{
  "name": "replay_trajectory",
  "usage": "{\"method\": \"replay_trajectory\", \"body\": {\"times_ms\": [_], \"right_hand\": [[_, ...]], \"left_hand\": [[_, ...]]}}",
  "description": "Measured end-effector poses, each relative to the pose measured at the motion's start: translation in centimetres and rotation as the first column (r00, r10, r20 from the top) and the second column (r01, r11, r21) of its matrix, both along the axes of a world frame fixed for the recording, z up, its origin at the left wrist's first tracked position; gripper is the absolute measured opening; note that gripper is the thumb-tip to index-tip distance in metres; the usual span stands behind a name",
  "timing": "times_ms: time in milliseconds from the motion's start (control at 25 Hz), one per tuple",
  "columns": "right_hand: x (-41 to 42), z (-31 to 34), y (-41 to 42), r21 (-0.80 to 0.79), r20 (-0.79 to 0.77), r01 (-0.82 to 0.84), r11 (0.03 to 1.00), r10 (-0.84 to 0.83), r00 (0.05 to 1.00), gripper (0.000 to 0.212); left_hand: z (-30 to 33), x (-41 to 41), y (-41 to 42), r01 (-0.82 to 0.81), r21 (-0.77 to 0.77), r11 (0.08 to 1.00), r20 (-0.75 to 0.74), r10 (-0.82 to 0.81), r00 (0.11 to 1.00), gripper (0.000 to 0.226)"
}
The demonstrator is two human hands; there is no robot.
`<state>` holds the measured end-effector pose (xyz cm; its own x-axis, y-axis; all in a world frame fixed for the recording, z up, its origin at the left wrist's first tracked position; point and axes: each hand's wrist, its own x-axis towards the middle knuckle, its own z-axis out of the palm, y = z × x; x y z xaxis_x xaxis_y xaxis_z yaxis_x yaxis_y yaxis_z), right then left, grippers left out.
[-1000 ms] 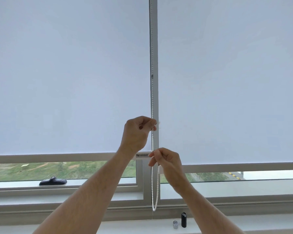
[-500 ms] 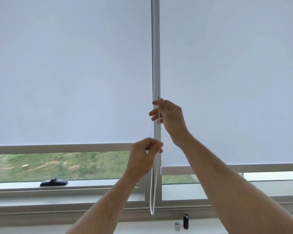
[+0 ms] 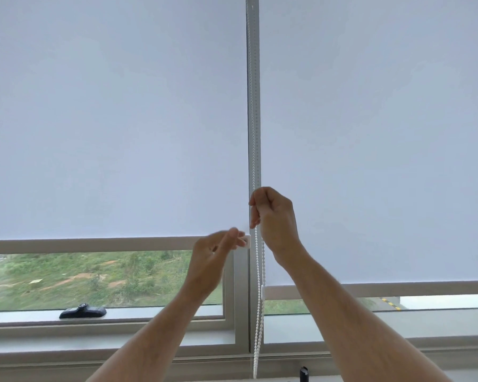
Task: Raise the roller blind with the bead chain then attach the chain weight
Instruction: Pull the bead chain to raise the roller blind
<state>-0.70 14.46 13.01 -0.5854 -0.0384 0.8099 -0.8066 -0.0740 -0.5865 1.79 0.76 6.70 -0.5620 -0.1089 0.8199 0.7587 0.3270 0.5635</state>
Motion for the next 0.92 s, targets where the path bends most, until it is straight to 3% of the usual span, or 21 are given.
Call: {"method": "replay_trajectory", "body": {"times_ms": [160,400,640,720,920], "right_hand": [[0.1,-2.0,-0.4,0.034,-0.010,0.026,0.999,-0.026,1.000,0.036],[-0.2,-6.8,-0.9,0.064,0.022,0.007,0.998,-0.009,1.000,0.035],[-0.8,-7.0,0.7,0.130,0.044,-0.122,0.984,0.118,0.992,0.031],[-1.1,-6.1,1.7,0.140,0.050,-0.169,0.976,0.164,0.985,0.038],[-1.4,-1.3,2.5,-0.027,0.051,-0.244,0.969,0.245,0.968,0.056]], "left_hand": [[4.6,0.2,0.2,-0.068,0.003,0.998,-0.016,0.068,0.998,0.018],[10.4,0.3,1.7,-0.044,-0.009,0.999,-0.006,0.044,0.999,0.012],[10.6,0.3,2.1,-0.093,0.010,0.996,-0.032,0.093,0.995,0.017],[10.3,0.7,2.0,-0.131,0.013,0.991,-0.062,0.132,0.989,0.018],[8.1,1.4,1.9,-0.175,-0.085,0.981,-0.085,0.168,0.982,0.012]]}}
